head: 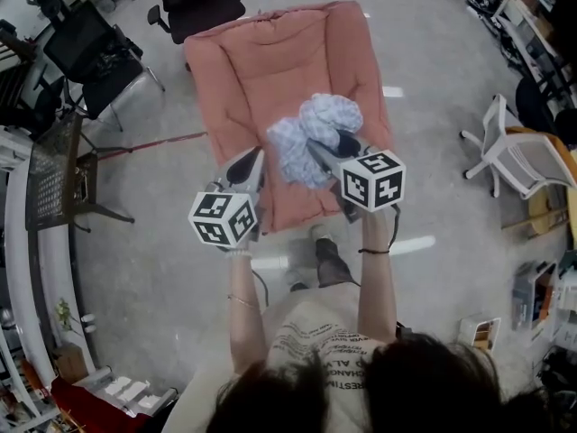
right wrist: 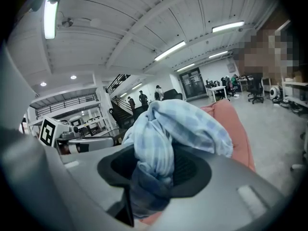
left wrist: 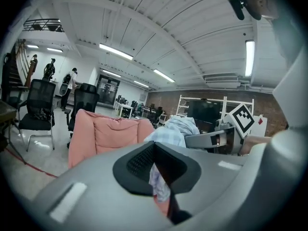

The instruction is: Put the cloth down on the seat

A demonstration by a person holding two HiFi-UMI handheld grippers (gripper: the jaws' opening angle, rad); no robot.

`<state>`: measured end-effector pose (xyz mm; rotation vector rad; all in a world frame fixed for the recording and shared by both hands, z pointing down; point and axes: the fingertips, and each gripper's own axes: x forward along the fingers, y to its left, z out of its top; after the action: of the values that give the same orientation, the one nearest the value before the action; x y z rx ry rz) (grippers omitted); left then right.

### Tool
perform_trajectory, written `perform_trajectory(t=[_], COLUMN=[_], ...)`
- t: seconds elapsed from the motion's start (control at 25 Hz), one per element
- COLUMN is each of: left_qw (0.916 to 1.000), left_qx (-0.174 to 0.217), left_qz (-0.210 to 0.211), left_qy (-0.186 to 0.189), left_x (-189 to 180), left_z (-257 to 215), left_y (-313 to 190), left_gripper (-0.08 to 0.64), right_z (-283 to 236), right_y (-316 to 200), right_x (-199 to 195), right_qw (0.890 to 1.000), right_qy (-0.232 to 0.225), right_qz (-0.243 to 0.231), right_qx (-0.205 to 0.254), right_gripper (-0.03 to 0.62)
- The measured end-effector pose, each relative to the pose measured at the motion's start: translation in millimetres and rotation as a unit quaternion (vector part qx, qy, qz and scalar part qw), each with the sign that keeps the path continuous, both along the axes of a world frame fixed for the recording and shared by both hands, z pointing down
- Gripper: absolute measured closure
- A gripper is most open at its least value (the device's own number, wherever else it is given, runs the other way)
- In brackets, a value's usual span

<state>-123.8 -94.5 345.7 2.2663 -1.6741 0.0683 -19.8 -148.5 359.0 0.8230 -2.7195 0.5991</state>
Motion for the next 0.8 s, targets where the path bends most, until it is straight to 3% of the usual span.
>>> perform_trajectory(t=[0.8], left_qw=[0.9945], left_qx=[-0.055], left_qz=[-0.086], left_qy=[0.022], left_x=[-17], left_z=[50], left_y=[-74], left_gripper=[0.561], right_z=[52], right_y=[-85], right_x=[-42], right_qw=[0.993], right_qy=[0.032], right_qz=[-0.105], right_qx=[-0.051], right_gripper=[0.407])
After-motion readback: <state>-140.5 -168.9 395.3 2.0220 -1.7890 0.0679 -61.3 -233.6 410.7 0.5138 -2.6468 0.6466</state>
